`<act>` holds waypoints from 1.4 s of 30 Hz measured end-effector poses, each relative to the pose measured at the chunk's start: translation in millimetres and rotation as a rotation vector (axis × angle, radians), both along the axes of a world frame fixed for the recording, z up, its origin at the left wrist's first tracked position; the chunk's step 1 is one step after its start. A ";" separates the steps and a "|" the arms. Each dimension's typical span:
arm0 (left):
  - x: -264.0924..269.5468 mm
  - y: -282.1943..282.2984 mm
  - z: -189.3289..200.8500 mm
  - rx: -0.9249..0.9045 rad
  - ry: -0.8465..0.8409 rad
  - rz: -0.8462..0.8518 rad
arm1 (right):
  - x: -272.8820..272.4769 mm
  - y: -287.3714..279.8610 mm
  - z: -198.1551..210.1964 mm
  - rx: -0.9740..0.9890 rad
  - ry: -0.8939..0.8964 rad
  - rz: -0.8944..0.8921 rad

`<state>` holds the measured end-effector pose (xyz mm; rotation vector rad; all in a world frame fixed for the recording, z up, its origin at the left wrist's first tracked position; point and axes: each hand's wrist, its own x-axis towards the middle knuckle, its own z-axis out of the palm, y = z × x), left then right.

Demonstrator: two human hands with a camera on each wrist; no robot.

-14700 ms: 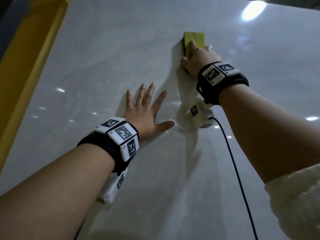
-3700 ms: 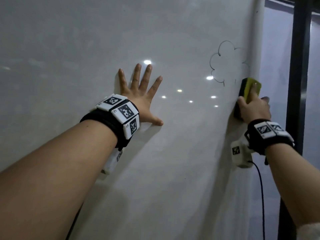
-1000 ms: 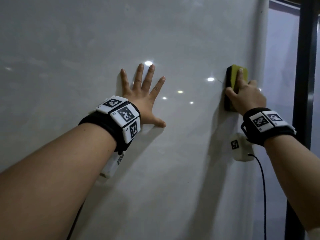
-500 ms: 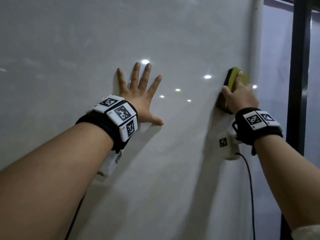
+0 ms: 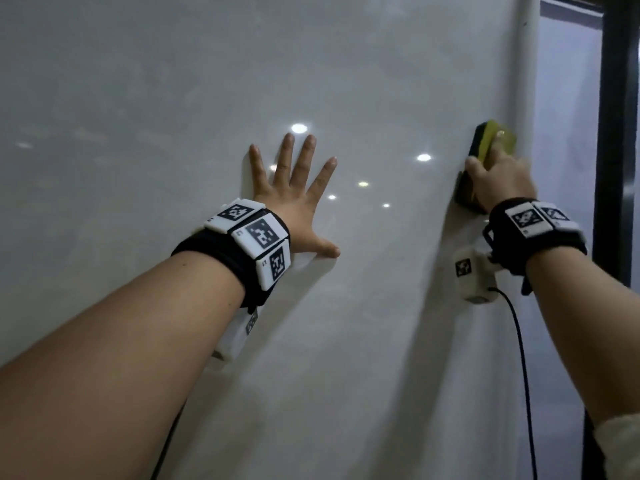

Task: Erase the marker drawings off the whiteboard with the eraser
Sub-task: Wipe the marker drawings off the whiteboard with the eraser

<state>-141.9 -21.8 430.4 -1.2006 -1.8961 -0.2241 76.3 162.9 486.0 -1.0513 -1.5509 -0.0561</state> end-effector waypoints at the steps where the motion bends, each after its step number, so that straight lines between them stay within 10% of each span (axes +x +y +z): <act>1: 0.2 -0.1 0.1 0.000 0.003 0.001 | -7.2 -5.5 14.6 0.021 0.000 -0.003; 6: -0.7 -4.0 0.2 -0.008 0.007 -0.030 | -61.5 -57.0 50.9 0.191 -0.130 0.011; 13: -45.4 -48.6 -10.6 0.063 -0.012 0.011 | -85.4 -75.6 0.4 0.663 -0.502 0.073; 21: -124.1 -150.0 -30.0 0.296 -0.297 0.147 | -86.6 -84.3 55.0 0.314 -0.105 0.115; 29: -135.8 -165.2 -58.0 0.149 -0.329 0.130 | -179.8 -146.1 -98.2 1.048 -0.625 0.265; 33: -137.6 -170.1 -66.4 0.081 -0.347 0.154 | -158.8 -121.0 -73.2 1.243 -0.744 0.215; 38: -144.8 -172.3 -66.7 0.060 -0.318 0.112 | -154.9 -133.3 47.3 0.810 -0.512 0.022; 42: -159.9 -187.3 -72.2 0.050 -0.228 0.073 | -195.7 -175.4 48.1 0.612 -0.419 0.055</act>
